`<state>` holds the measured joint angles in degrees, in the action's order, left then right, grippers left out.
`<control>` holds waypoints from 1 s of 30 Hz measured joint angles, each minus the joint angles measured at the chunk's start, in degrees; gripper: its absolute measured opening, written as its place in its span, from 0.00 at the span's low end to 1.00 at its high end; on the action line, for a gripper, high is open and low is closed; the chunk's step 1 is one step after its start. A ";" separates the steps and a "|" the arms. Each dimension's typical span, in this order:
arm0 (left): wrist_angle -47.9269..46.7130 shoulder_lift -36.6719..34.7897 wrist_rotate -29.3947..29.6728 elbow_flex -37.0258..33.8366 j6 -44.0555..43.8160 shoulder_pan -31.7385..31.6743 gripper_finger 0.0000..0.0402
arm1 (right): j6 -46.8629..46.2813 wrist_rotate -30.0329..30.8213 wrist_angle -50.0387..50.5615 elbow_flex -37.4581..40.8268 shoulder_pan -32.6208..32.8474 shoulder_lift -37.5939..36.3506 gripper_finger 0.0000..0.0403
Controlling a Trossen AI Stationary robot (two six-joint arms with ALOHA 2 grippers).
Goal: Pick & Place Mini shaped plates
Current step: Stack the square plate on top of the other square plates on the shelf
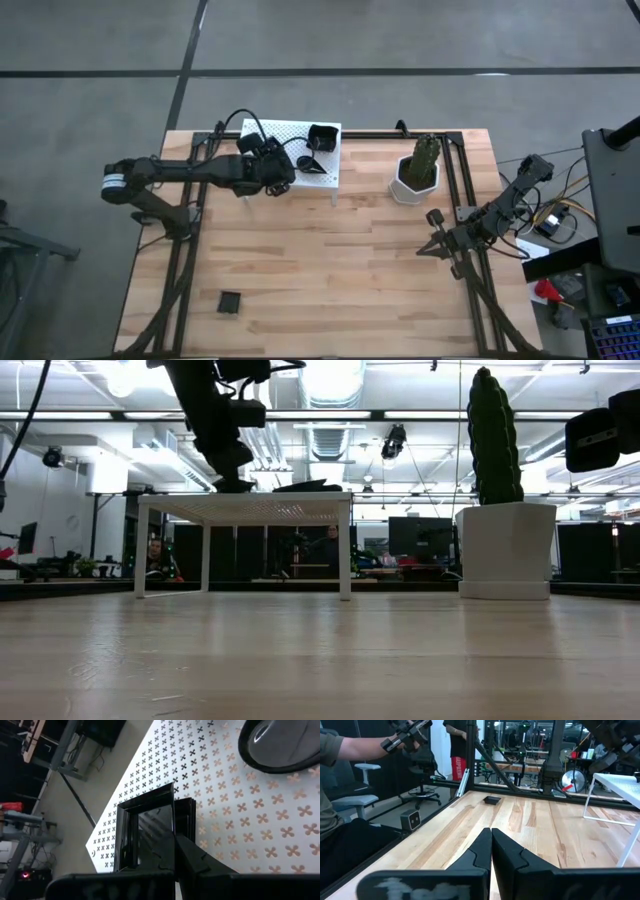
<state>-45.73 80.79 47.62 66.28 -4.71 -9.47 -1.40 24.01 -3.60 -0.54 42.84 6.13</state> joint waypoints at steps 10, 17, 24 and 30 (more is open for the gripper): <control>0.04 -0.07 0.00 0.00 0.10 0.00 0.00 | 0.05 0.00 -0.02 0.00 0.00 0.00 0.02; -0.34 -0.07 -0.15 0.00 0.07 0.00 0.00 | -0.04 -0.02 0.00 0.00 0.01 0.01 0.02; -0.31 -0.07 -0.17 0.00 -0.22 0.02 0.00 | 0.05 0.00 -0.01 0.00 0.00 0.02 0.02; -0.29 -0.07 -0.17 0.00 -0.27 0.02 0.04 | -0.04 0.00 -0.01 0.00 0.00 0.02 0.02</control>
<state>-46.02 80.73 47.44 66.28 -4.98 -9.45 -1.43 24.00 -3.61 -0.54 42.84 6.15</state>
